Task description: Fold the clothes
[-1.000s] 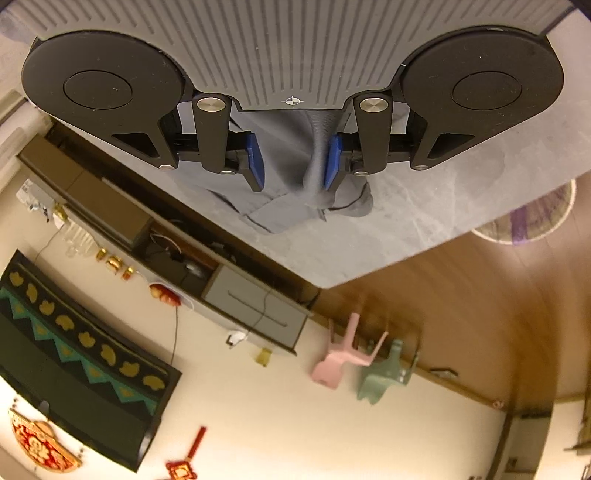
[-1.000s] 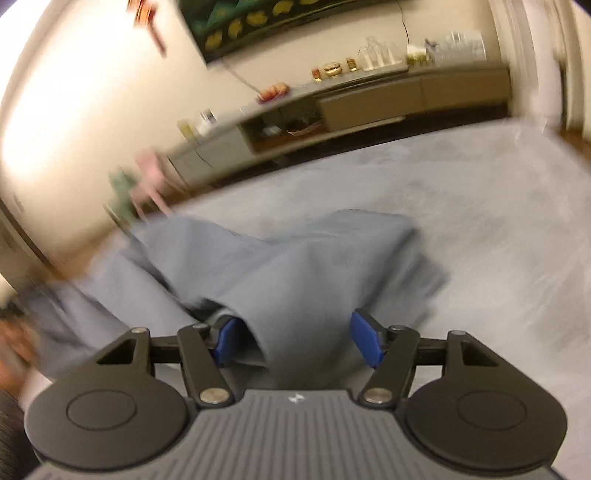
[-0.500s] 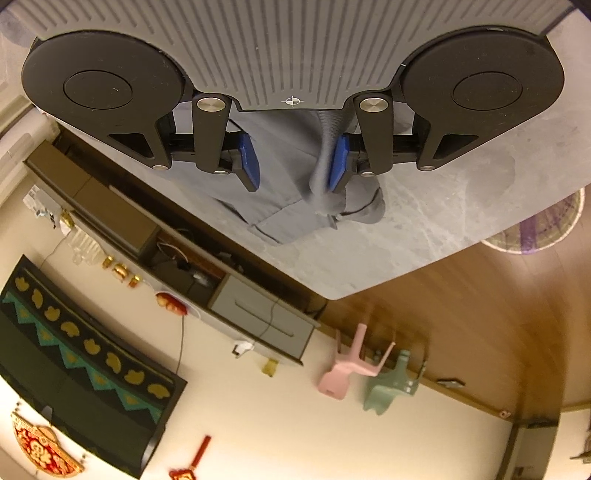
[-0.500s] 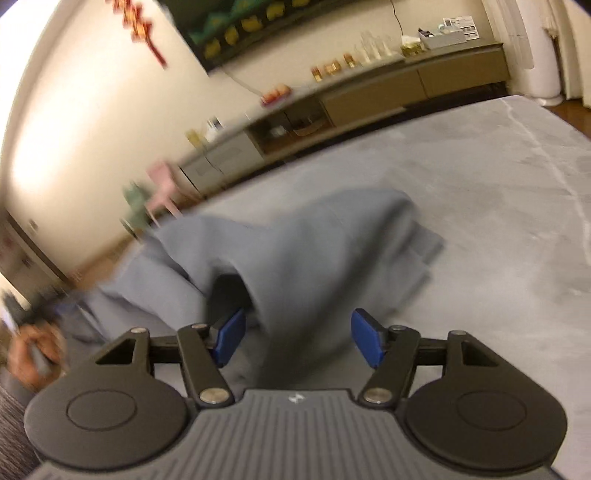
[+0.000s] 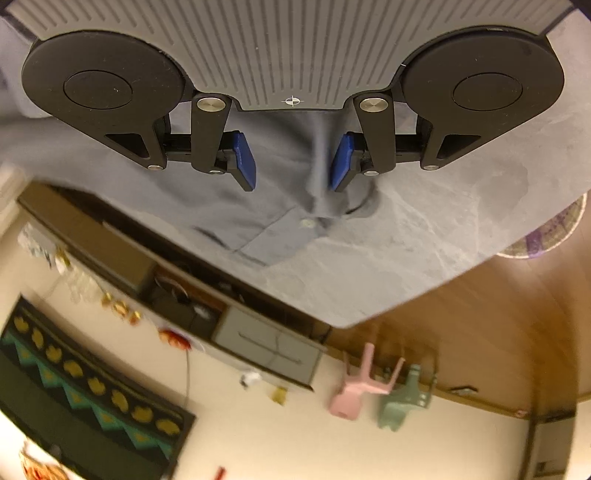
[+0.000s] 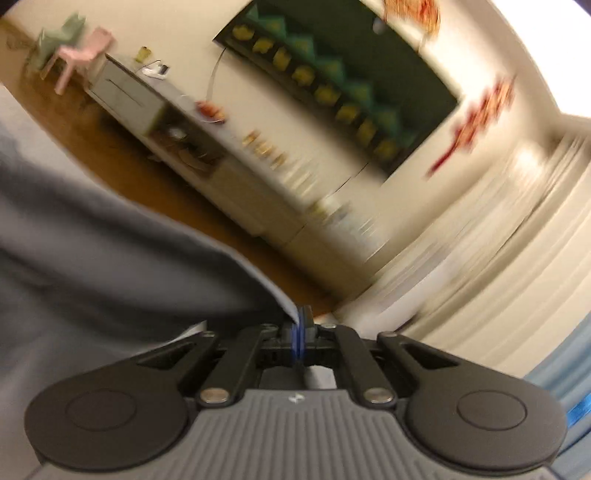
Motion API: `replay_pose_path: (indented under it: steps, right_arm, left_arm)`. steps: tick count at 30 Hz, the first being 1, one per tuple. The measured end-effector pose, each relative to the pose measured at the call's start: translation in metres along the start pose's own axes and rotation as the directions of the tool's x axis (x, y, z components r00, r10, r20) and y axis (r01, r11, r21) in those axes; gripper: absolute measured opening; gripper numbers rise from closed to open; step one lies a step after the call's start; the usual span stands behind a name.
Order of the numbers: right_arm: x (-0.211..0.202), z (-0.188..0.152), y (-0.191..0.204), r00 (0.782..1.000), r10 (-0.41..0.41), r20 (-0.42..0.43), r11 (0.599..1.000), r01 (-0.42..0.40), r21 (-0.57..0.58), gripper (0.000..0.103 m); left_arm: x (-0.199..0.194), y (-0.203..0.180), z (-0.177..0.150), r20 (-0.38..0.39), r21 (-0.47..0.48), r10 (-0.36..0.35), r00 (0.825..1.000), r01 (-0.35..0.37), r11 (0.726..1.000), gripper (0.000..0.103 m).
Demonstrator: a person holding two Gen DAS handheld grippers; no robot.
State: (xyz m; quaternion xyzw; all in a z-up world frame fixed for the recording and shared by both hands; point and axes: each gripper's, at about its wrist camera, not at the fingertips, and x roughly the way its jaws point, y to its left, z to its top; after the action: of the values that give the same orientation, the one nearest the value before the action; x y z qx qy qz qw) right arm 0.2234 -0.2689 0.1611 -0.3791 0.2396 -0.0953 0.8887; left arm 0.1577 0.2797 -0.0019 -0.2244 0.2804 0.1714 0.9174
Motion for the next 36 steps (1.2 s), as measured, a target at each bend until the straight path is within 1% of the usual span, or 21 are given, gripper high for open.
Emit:
replay_pose_path:
  steps: [2, 4, 6, 8, 9, 10, 12, 15, 16, 17, 20, 21, 22, 24, 26, 27, 28, 30, 32, 34, 36]
  right_arm:
    - [0.038, 0.0, 0.006, 0.998, 0.01, -0.059, 1.0, -0.011, -0.027, 0.001]
    - [0.081, -0.018, 0.02, 0.982, 0.087, -0.169, 0.996, -0.085, 0.017, 0.002]
    - [0.113, -0.051, 0.043, 0.944, 0.178, -0.278, 0.984, -0.166, 0.066, 0.004]
    - [0.124, -0.081, 0.058, 0.904, 0.264, -0.335, 0.962, -0.221, 0.16, 0.013]
    - [0.12, -0.096, 0.06, 0.895, 0.297, -0.333, 0.947, -0.231, 0.223, 0.023]
    - [0.11, -0.107, 0.056, 0.897, 0.316, -0.309, 0.928, -0.225, 0.298, 0.038]
    - [0.076, -0.125, 0.045, 0.907, 0.348, -0.236, 0.881, -0.23, 0.414, 0.054]
    - [0.005, -0.152, 0.033, 0.908, 0.408, -0.097, 0.811, -0.311, 0.496, 0.066]
    - [-0.015, -0.159, 0.036, 0.893, 0.445, -0.061, 0.795, -0.363, 0.485, 0.074]
    - [-0.031, -0.167, 0.043, 0.869, 0.494, -0.038, 0.784, -0.426, 0.451, 0.076]
    - [-0.062, -0.179, 0.086, 0.78, 0.626, -0.011, 0.741, -0.591, 0.32, 0.08]
    - [-0.068, -0.179, 0.101, 0.758, 0.652, -0.011, 0.731, -0.624, 0.275, 0.082]
    - [-0.069, -0.178, 0.115, 0.747, 0.664, -0.02, 0.73, -0.643, 0.231, 0.082]
    - [-0.065, -0.173, 0.141, 0.756, 0.653, -0.05, 0.752, -0.639, 0.163, 0.08]
    - [-0.054, -0.167, 0.155, 0.762, 0.641, -0.092, 0.767, -0.628, 0.131, 0.058]
    - [-0.048, -0.166, 0.157, 0.762, 0.637, -0.119, 0.771, -0.624, 0.126, 0.014]
    - [-0.045, -0.162, 0.153, 0.786, 0.608, -0.113, 0.793, -0.595, 0.131, 0.001]
    - [-0.047, -0.152, 0.133, 0.854, 0.518, -0.051, 0.845, -0.502, 0.183, 0.001]
    - [-0.06, -0.145, 0.106, 0.899, 0.437, 0.024, 0.859, -0.425, 0.285, 0.001]
    - [-0.07, -0.146, 0.101, 0.925, 0.378, 0.039, 0.876, -0.37, 0.308, 0.001]
    - [-0.07, -0.152, 0.109, 0.936, 0.353, 0.006, 0.883, -0.335, 0.33, 0.001]
  left_arm:
    - [0.006, -0.007, -0.003, -0.03, 0.039, -0.008, 1.0, 0.009, 0.999, 0.032]
    - [0.011, -0.013, -0.006, -0.043, 0.073, -0.009, 0.999, 0.012, 0.997, 0.033]
    - [0.013, -0.015, -0.008, -0.048, 0.095, -0.008, 0.999, 0.013, 0.995, 0.036]
    - [0.013, -0.014, -0.008, -0.053, 0.098, -0.015, 0.998, 0.021, 0.995, 0.037]
    - [0.013, -0.013, -0.008, -0.056, 0.092, -0.021, 0.998, 0.026, 0.995, 0.037]
    - [0.013, -0.01, -0.007, -0.058, 0.083, -0.029, 0.998, 0.033, 0.996, 0.037]
    - [0.01, -0.006, -0.004, -0.059, 0.054, -0.051, 0.997, 0.054, 0.997, 0.038]
    - [0.003, 0.001, 0.002, -0.048, -0.004, -0.092, 0.995, 0.092, 0.996, 0.041]
    - [0.0, 0.002, 0.004, -0.039, -0.022, -0.1, 0.994, 0.099, 0.995, 0.044]
    - [-0.002, 0.003, 0.004, -0.031, -0.034, -0.096, 0.995, 0.095, 0.995, 0.047]
    - [-0.011, 0.009, 0.005, -0.008, -0.083, -0.073, 0.997, 0.072, 0.994, 0.049]
    - [-0.016, 0.013, 0.006, 0.005, -0.117, -0.055, 0.998, 0.055, 0.992, 0.049]
    - [-0.022, 0.02, 0.005, 0.024, -0.153, -0.036, 0.999, 0.039, 0.987, 0.05]
    - [-0.035, 0.031, 0.001, 0.05, -0.192, -0.009, 0.999, 0.018, 0.981, 0.06]
    - [-0.045, 0.045, -0.007, 0.048, -0.218, 0.019, 0.999, -0.008, 0.976, 0.067]
    - [-0.049, 0.052, -0.011, 0.047, -0.231, 0.033, 0.998, -0.022, 0.973, 0.069]
    - [-0.053, 0.059, -0.015, 0.043, -0.245, 0.044, 0.998, -0.032, 0.969, 0.07]
    - [-0.052, 0.067, -0.019, 0.014, -0.272, 0.023, 1.0, -0.018, 0.962, 0.074]
    - [-0.045, 0.068, -0.02, -0.021, -0.294, -0.04, 0.999, 0.032, 0.955, 0.077]
    - [-0.034, 0.06, -0.02, -0.057, -0.29, -0.112, 0.992, 0.091, 0.953, 0.078]
    - [-0.026, 0.049, -0.022, -0.105, -0.259, -0.175, 0.979, 0.143, 0.955, 0.08]
